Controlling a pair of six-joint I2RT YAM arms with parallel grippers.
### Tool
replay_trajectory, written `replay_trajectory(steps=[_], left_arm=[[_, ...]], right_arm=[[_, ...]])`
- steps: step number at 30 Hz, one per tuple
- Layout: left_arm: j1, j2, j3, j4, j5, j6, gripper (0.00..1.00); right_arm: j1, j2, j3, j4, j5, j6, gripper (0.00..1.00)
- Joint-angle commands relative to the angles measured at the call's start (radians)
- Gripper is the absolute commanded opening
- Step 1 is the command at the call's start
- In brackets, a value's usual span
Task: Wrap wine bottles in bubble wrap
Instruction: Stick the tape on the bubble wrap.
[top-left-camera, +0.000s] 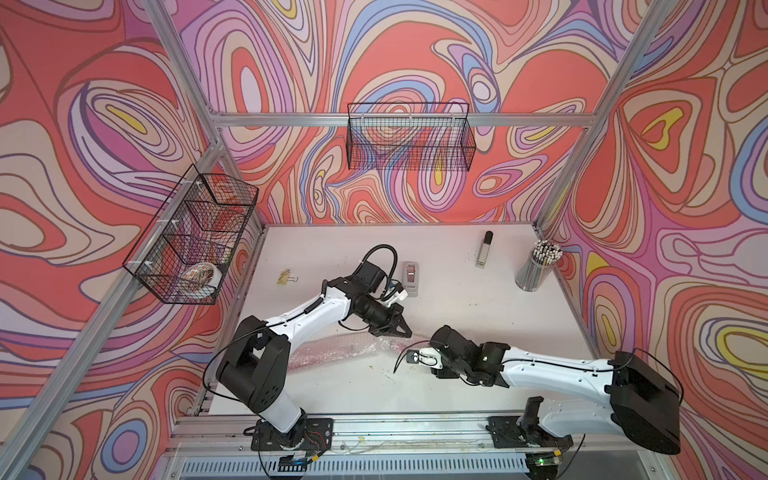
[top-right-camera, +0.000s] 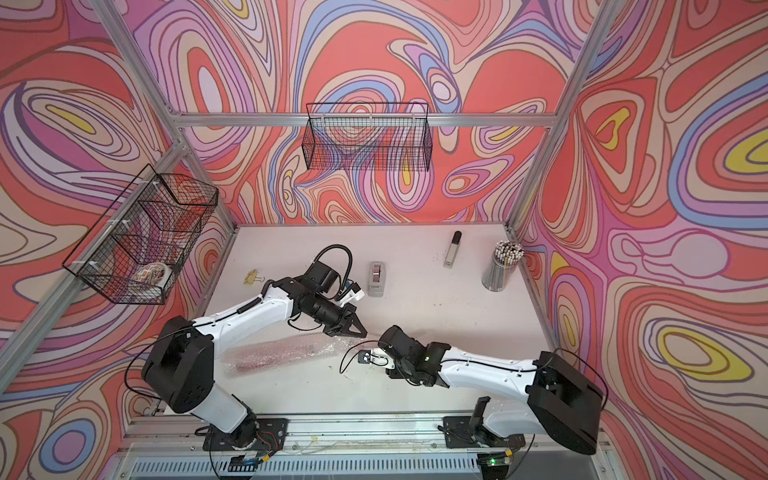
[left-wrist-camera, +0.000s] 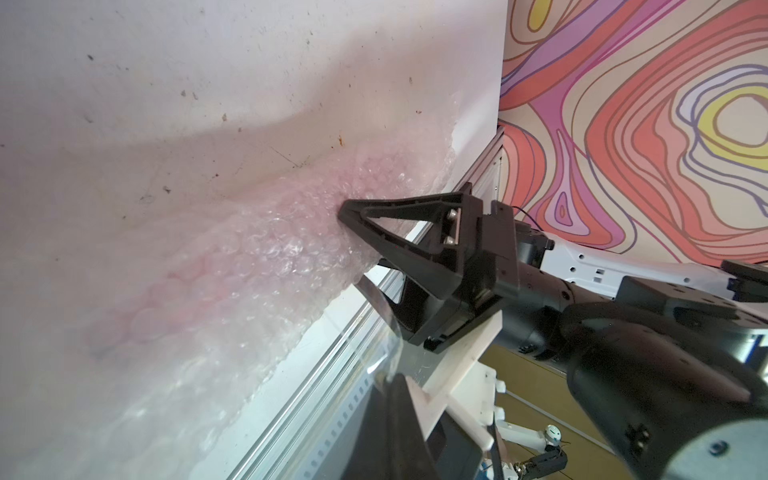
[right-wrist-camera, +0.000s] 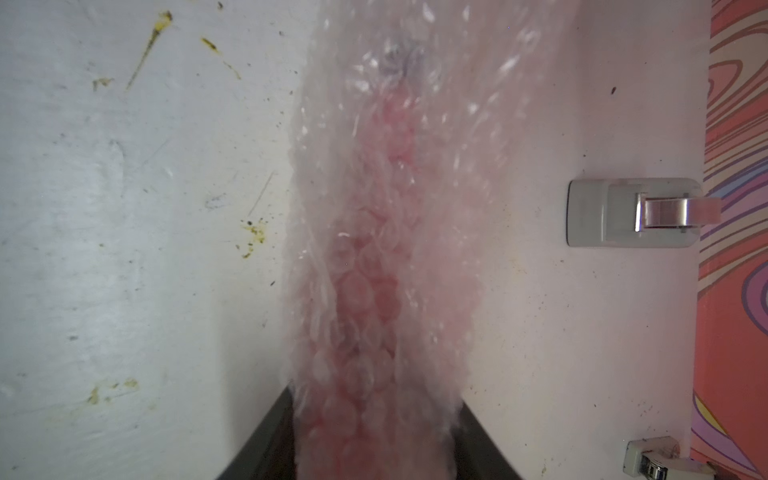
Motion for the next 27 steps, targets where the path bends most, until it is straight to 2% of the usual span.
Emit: replay_trajectory(steps=[1, 5, 14, 20, 27], left_arm=[[-0.044, 0.025, -0.027, 0.106, 0.028, -0.083, 0.00], [-0.073, 0.050, -0.072, 0.230, 0.038, -0.158, 0.00], [-0.114, 0.060, -0.172, 0.353, 0.027, -0.223, 0.00], [-0.116, 0.122, -0.159, 0.329, 0.008, -0.188, 0.00], [-0.116, 0.144, -0.144, 0.220, -0.050, -0.123, 0.00]], right_arm=[[-0.004, 0.006, -0.019, -0.013, -0.004, -0.004, 0.50], [-0.004, -0.008, -0.025, -0.009, -0.015, -0.002, 0.50], [-0.004, -0.009, -0.025, -0.010, -0.010, -0.006, 0.51], [-0.005, -0.009, -0.019, -0.018, -0.013, -0.004, 0.51], [-0.005, -0.014, -0.019, -0.015, -0.013, 0.001, 0.51]])
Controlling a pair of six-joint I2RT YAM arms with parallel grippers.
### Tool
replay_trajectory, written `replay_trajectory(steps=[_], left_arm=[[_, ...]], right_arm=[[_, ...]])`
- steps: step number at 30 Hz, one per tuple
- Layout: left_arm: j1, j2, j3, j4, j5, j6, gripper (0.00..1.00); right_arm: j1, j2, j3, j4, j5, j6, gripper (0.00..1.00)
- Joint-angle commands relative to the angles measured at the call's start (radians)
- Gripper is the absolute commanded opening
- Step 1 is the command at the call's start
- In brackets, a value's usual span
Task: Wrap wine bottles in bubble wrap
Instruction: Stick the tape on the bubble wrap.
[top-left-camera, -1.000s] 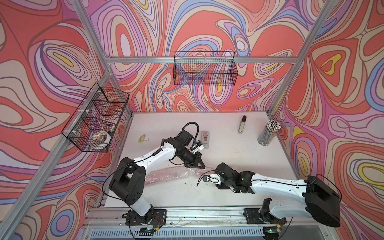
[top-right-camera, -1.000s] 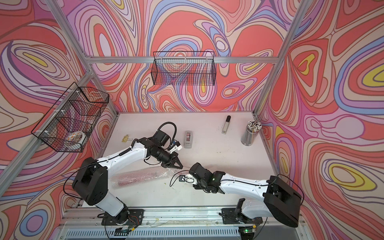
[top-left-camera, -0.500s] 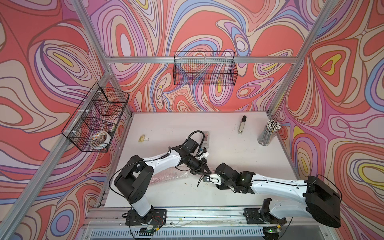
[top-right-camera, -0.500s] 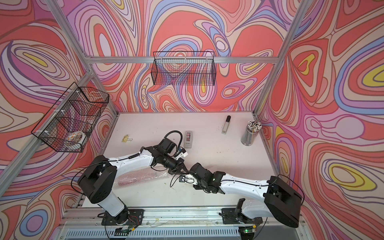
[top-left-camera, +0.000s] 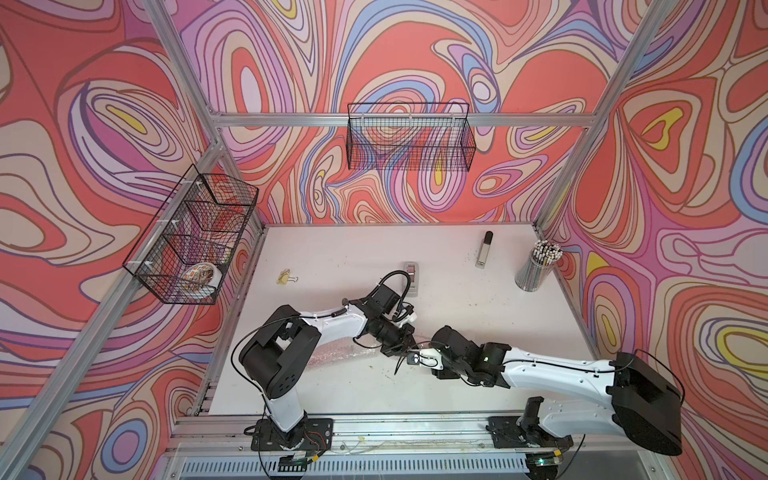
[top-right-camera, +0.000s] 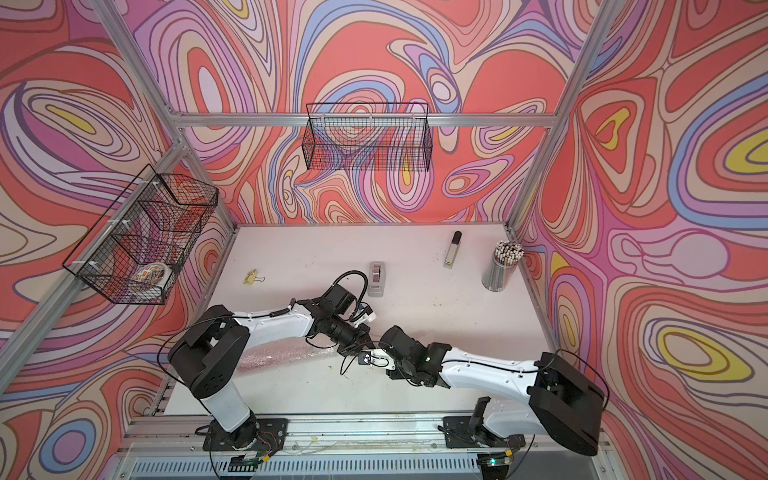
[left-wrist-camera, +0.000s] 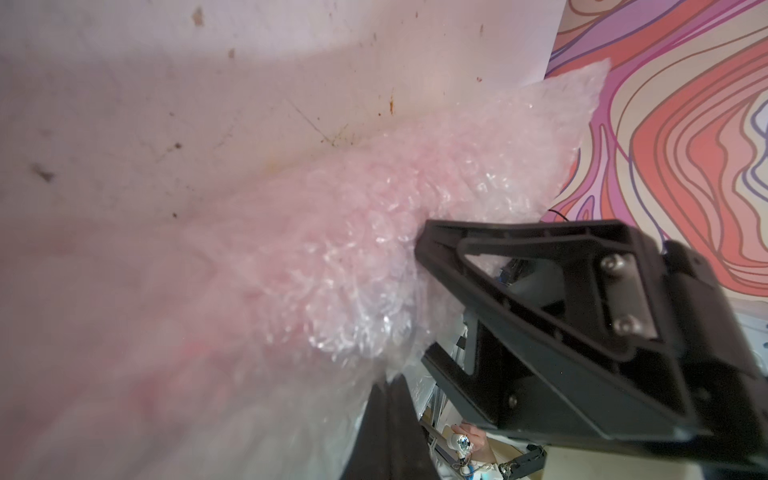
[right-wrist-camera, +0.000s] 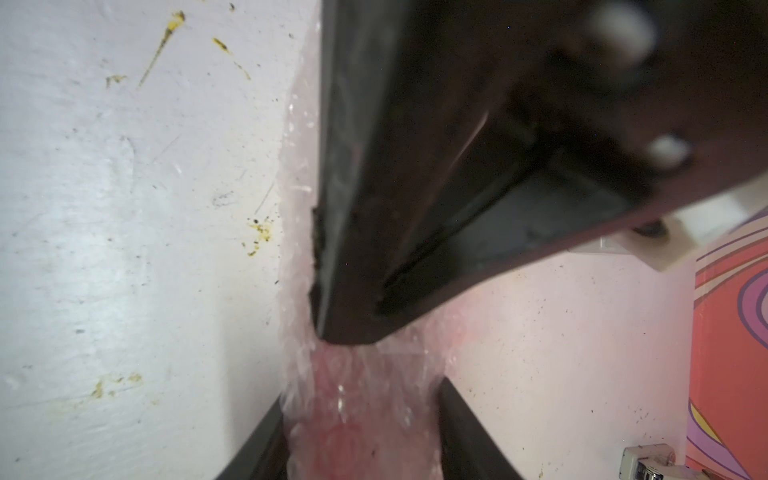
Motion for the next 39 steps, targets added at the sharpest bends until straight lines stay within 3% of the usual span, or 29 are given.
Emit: replay_trajectory(steps=[1, 8, 16, 22, 27, 33, 39], left_arm=[[-0.004, 0.025, 0.010, -0.065, -0.032, 0.031, 0.00], [-0.008, 0.047, 0.029, -0.160, -0.060, 0.100, 0.00], [-0.010, 0.060, 0.028, -0.089, -0.029, 0.063, 0.00], [-0.009, 0.069, 0.021, -0.121, -0.068, 0.082, 0.00], [-0.009, 0.087, 0.047, -0.131, -0.086, 0.086, 0.00], [-0.008, 0.104, 0.070, -0.131, -0.089, 0.089, 0.00], [-0.009, 0.109, 0.072, -0.131, -0.089, 0.090, 0.00]], right_arm=[[-0.004, -0.003, -0.012, -0.016, -0.005, 0.018, 0.51], [-0.004, -0.010, -0.014, -0.014, 0.000, 0.017, 0.52], [-0.004, -0.014, -0.009, -0.027, -0.001, 0.033, 0.54], [-0.005, -0.007, -0.003, -0.026, -0.012, 0.037, 0.54], [-0.005, -0.032, 0.001, -0.037, -0.050, 0.061, 0.69], [-0.005, -0.102, 0.011, -0.025, -0.113, 0.150, 0.77], [-0.047, -0.227, -0.010, 0.100, -0.131, 0.348, 0.78]])
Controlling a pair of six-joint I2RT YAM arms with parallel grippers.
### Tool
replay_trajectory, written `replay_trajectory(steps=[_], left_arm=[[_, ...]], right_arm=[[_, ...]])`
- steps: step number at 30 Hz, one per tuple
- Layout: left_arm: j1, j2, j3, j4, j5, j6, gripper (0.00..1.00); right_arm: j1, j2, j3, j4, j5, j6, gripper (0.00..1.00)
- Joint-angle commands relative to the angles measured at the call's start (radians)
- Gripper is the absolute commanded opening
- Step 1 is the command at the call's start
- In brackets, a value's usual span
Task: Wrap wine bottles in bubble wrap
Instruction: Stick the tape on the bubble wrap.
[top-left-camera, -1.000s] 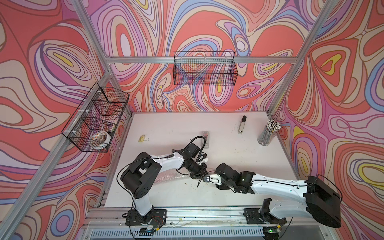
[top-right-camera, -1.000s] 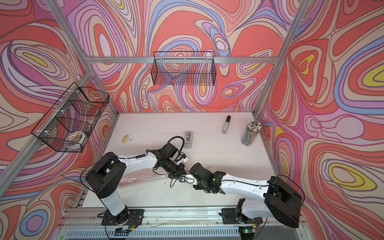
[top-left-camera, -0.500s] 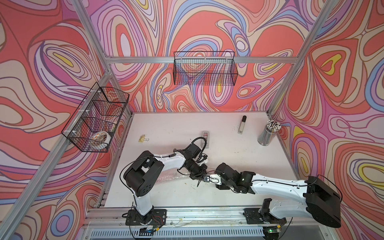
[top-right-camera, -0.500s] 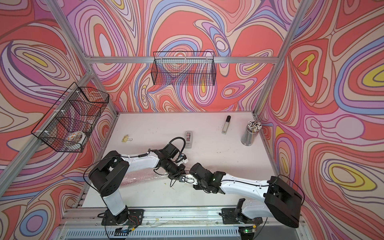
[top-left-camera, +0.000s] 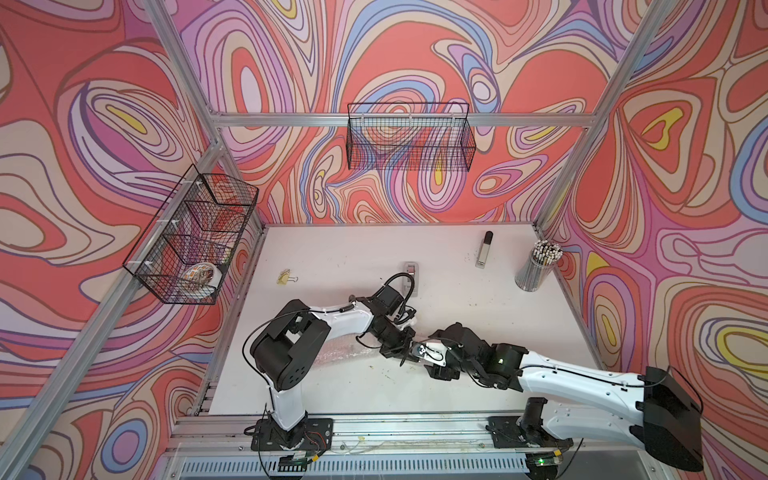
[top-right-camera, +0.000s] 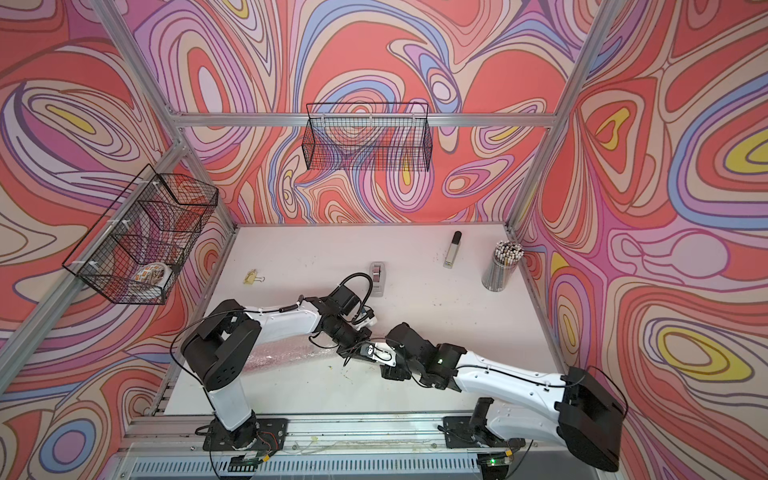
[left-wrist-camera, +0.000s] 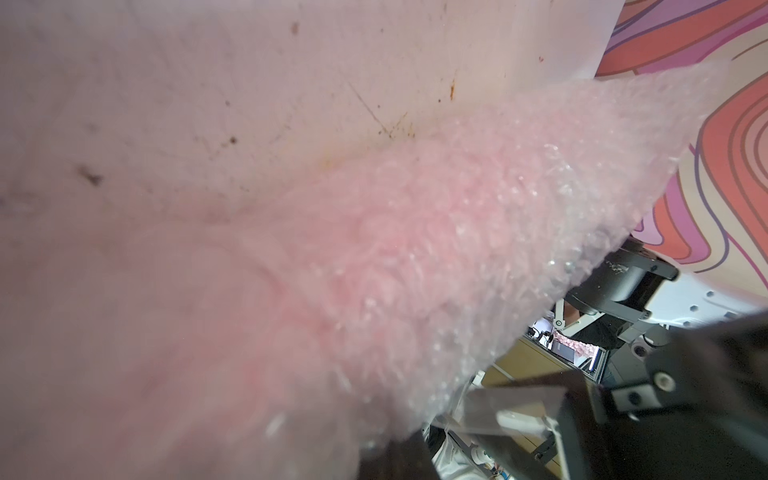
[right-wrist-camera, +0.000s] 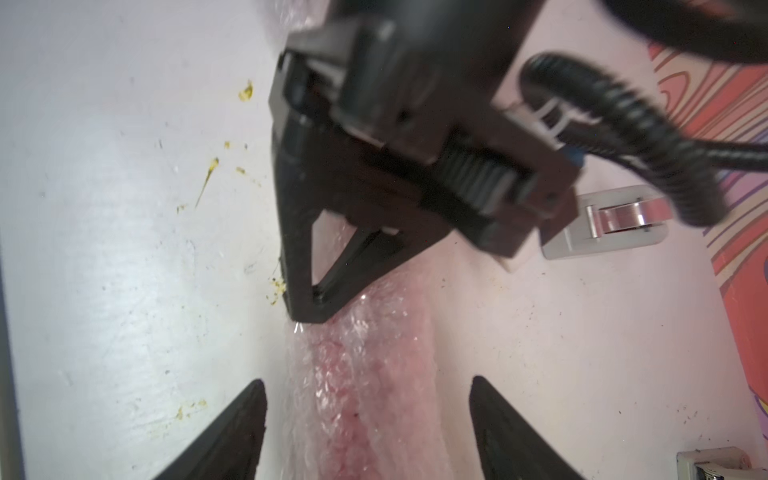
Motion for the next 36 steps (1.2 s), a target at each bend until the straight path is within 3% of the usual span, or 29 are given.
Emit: replay_trajectory(steps=[1, 5, 10, 21, 36], left_arm=[[-0.003, 0.032, 0.012, -0.025, -0.053, 0.012, 0.00], [-0.003, 0.033, 0.013, -0.025, -0.054, 0.014, 0.00], [-0.003, 0.031, 0.012, -0.023, -0.054, 0.016, 0.00], [-0.003, 0.032, 0.010, -0.013, -0.055, 0.011, 0.00], [-0.003, 0.030, 0.007, 0.002, -0.053, 0.000, 0.01]], right_arm=[[-0.049, -0.060, -0.009, 0.102, -0.036, 0.181, 0.77], [-0.116, -0.027, 0.014, 0.107, -0.112, 0.311, 0.65], [-0.135, 0.064, 0.024, 0.101, -0.105, 0.297, 0.53], [-0.177, 0.189, 0.051, 0.139, -0.153, 0.290, 0.47], [-0.184, 0.288, 0.099, -0.024, -0.141, 0.175, 0.43]])
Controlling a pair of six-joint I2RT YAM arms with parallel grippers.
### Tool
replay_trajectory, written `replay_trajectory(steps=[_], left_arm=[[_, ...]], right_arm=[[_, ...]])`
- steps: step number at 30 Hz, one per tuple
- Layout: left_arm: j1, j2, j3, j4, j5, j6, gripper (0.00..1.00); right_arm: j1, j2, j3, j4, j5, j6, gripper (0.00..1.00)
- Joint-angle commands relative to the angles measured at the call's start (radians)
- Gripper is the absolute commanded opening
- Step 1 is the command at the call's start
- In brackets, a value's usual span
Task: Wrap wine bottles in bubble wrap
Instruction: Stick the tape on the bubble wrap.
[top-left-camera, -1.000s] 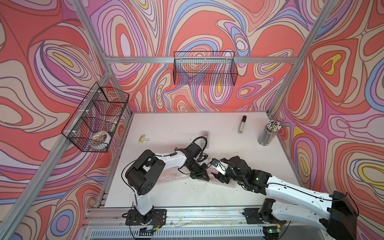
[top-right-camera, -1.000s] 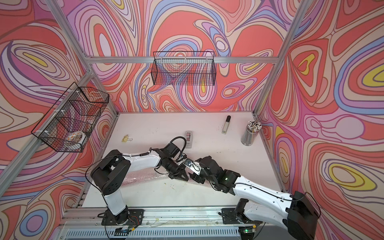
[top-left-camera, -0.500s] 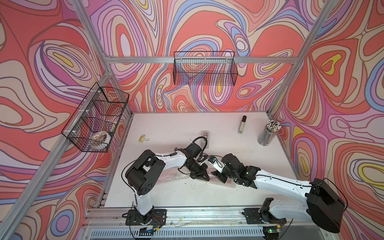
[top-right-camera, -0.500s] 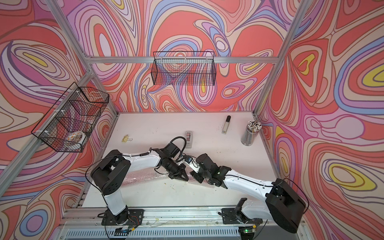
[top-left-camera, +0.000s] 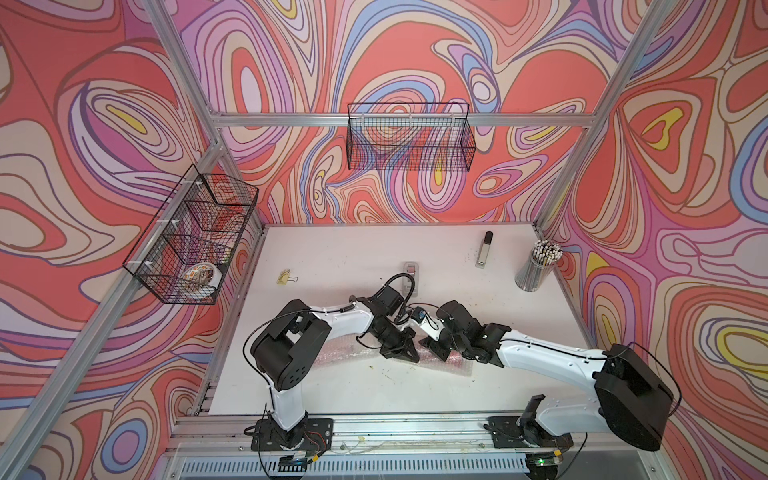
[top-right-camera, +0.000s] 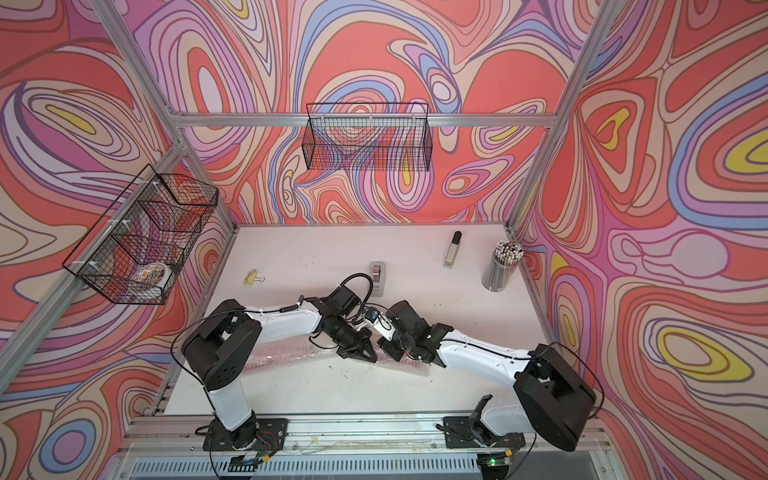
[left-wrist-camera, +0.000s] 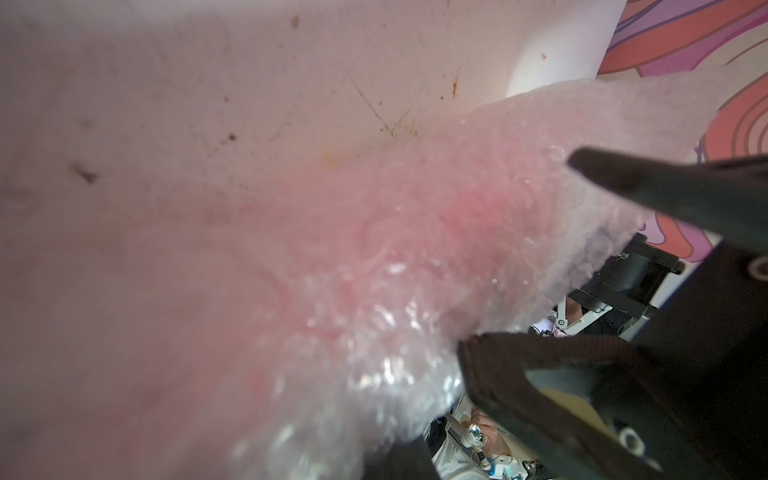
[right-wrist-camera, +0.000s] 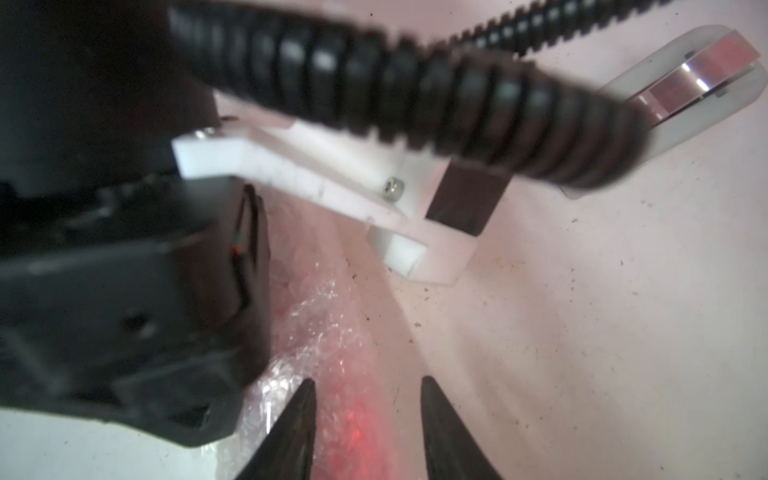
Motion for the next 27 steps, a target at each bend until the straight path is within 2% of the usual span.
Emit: replay_trajectory(steps=[1, 8, 17, 23, 27], left_arm=[[-0.002, 0.028, 0.008, 0.000, -0.055, -0.002, 0.01], [-0.005, 0.021, -0.003, -0.015, -0.070, -0.007, 0.13], [-0.013, -0.025, 0.018, -0.111, -0.151, 0.007, 0.27], [-0.030, -0.055, 0.041, -0.203, -0.225, 0.026, 0.33], [-0.036, -0.080, 0.067, -0.282, -0.315, 0.040, 0.38]], right_arm=[[-0.004, 0.033, 0.001, -0.083, 0.021, -0.061, 0.43], [-0.004, 0.055, -0.001, -0.097, 0.044, -0.090, 0.42], [-0.004, 0.063, -0.001, -0.099, 0.042, -0.092, 0.41], [-0.004, 0.066, 0.000, -0.101, 0.044, -0.094, 0.41], [-0.004, 0.066, 0.000, -0.097, 0.038, -0.092, 0.41]])
